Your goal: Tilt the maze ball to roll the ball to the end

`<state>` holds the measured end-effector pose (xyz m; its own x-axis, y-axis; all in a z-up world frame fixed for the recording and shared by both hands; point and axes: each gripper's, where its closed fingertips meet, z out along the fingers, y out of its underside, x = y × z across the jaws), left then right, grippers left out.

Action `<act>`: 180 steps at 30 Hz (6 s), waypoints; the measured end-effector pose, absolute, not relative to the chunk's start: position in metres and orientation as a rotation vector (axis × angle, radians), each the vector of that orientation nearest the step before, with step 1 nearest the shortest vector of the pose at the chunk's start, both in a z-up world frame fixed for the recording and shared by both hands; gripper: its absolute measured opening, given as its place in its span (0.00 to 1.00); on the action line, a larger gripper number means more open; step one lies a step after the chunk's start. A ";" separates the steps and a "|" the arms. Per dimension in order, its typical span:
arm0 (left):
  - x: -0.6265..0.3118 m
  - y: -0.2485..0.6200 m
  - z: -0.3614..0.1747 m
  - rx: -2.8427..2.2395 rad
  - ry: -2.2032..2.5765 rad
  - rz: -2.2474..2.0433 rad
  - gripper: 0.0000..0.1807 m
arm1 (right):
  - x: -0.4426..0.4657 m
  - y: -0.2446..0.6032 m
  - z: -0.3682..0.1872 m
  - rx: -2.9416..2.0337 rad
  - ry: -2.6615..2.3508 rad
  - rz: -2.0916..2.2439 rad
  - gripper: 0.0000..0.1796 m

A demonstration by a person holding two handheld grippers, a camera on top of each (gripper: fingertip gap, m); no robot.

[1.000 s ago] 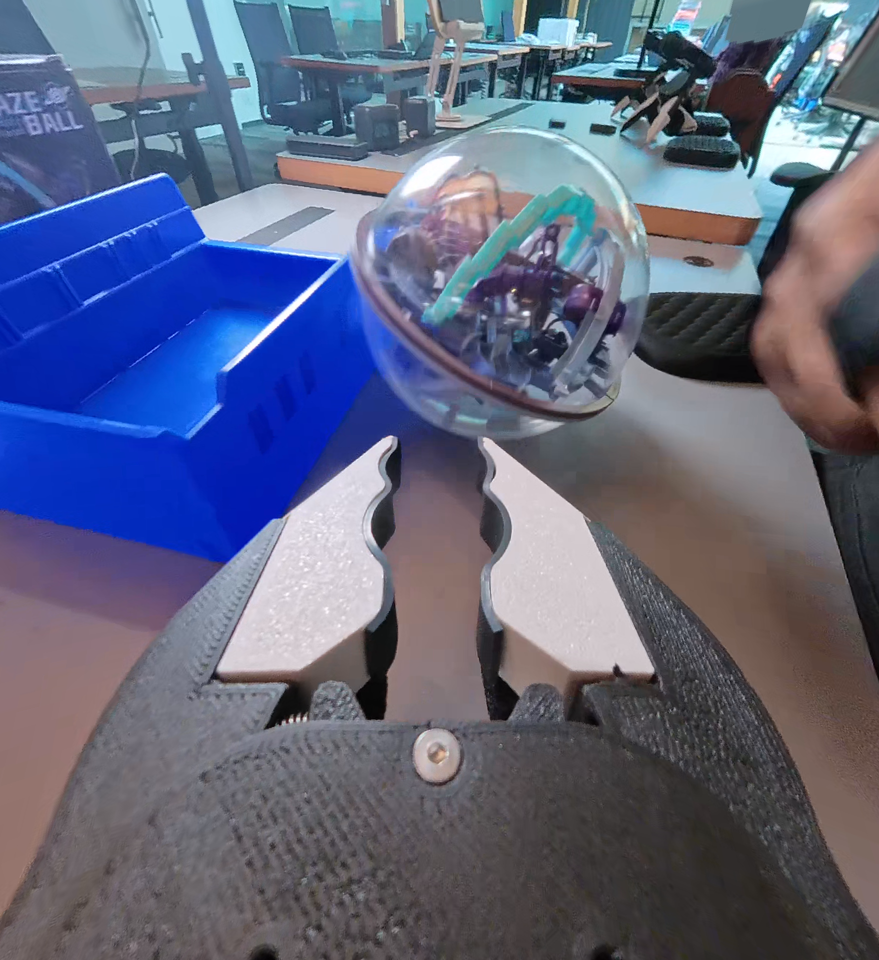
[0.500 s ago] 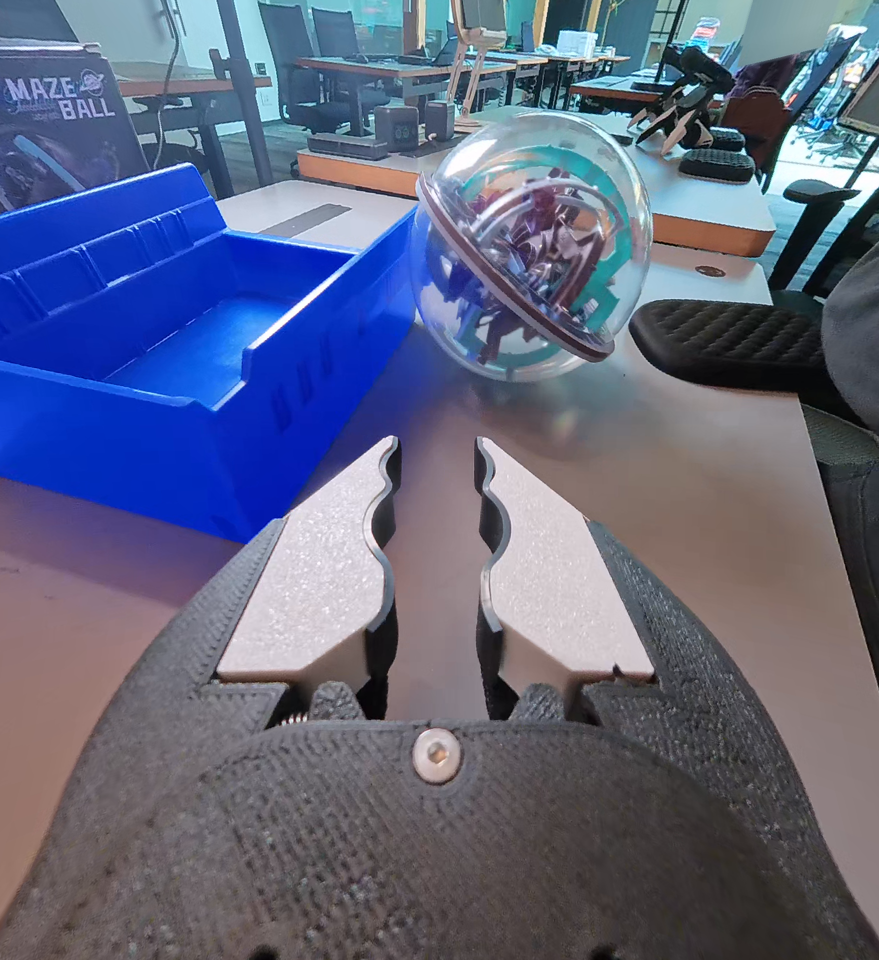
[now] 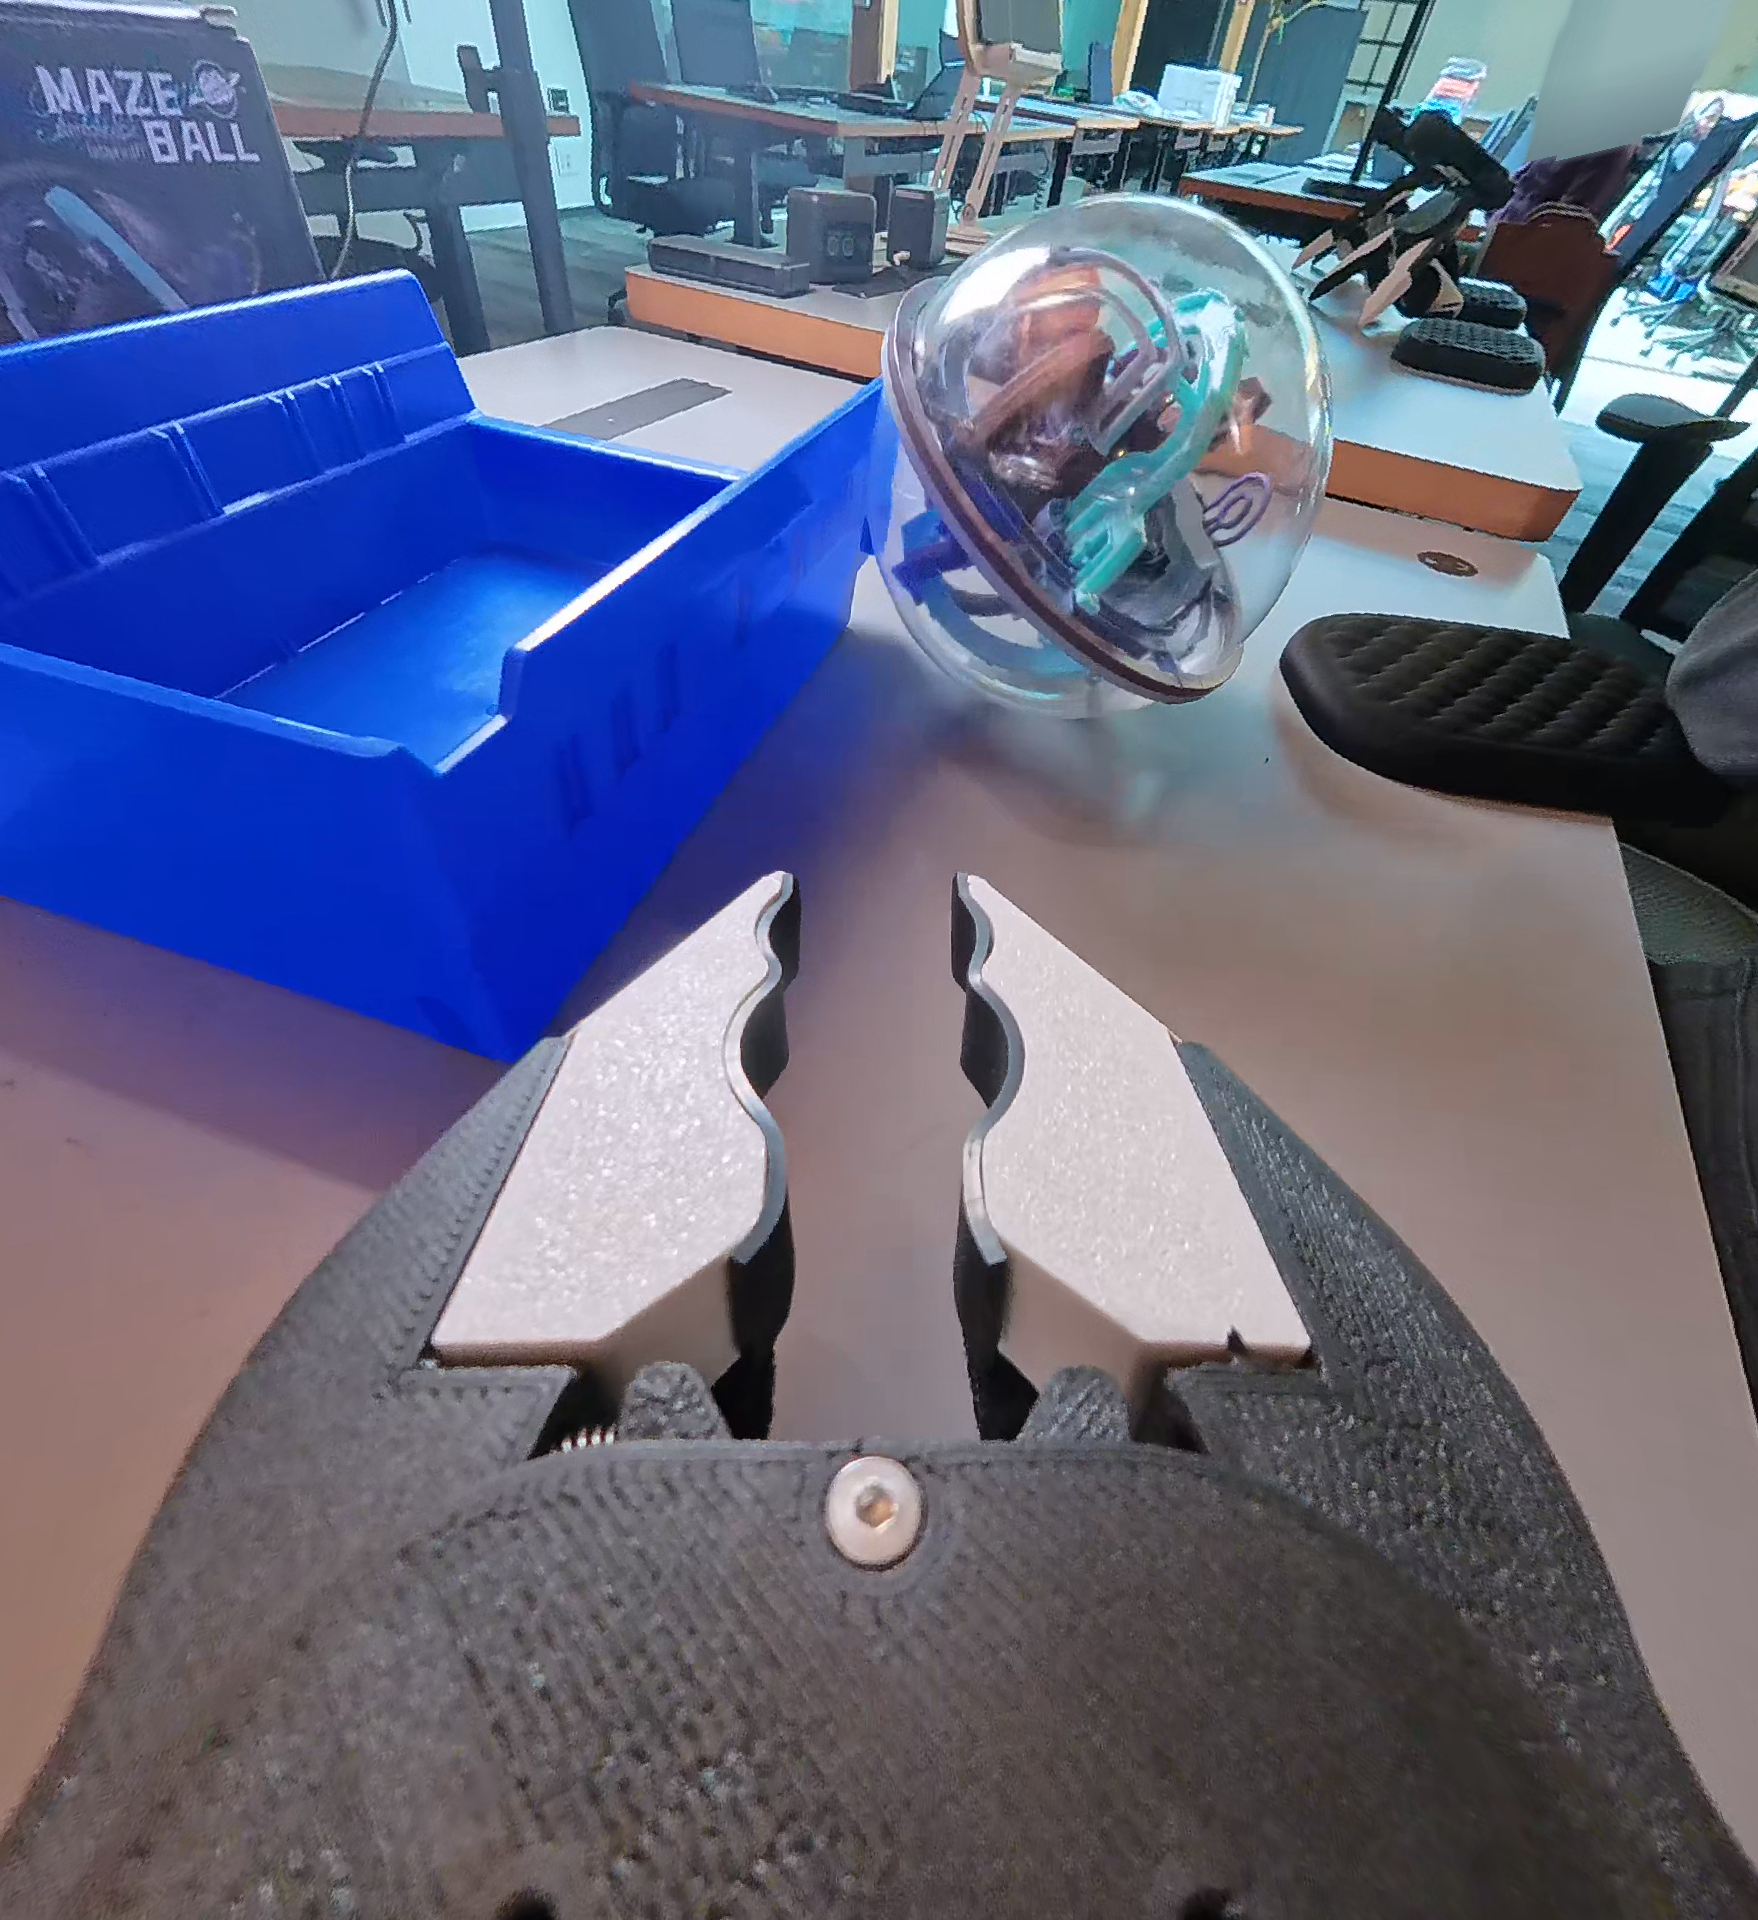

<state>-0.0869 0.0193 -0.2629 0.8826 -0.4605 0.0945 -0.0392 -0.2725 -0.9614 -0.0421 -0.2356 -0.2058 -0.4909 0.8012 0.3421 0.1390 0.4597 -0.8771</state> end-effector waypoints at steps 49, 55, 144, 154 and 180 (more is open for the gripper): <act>-0.056 0.032 -0.249 -1.790 0.379 -0.617 0.25 | 0.204 0.252 -0.263 -1.898 -1.083 0.958 0.36; -0.025 0.052 -0.235 -1.756 0.433 -0.693 0.25 | 0.183 0.253 -0.268 -1.883 -1.045 1.353 0.34; -0.082 0.029 -0.186 -1.469 0.391 -0.810 0.04 | -0.011 0.103 -0.069 -0.834 -1.541 1.598 0.03; -0.103 0.028 -0.173 -1.377 0.330 -0.721 0.04 | -0.005 0.108 -0.084 -0.779 -1.540 1.581 0.03; -0.121 0.032 -0.118 -1.266 0.337 -0.599 0.04 | -0.006 0.105 -0.042 -0.602 -1.479 1.542 0.03</act>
<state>-0.1213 0.0319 -0.1177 0.8019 -0.5912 0.0856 0.2332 0.1778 -0.9560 -0.0058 0.1053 -0.0421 -0.4868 0.8431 0.2287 -0.2635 0.1079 -0.9586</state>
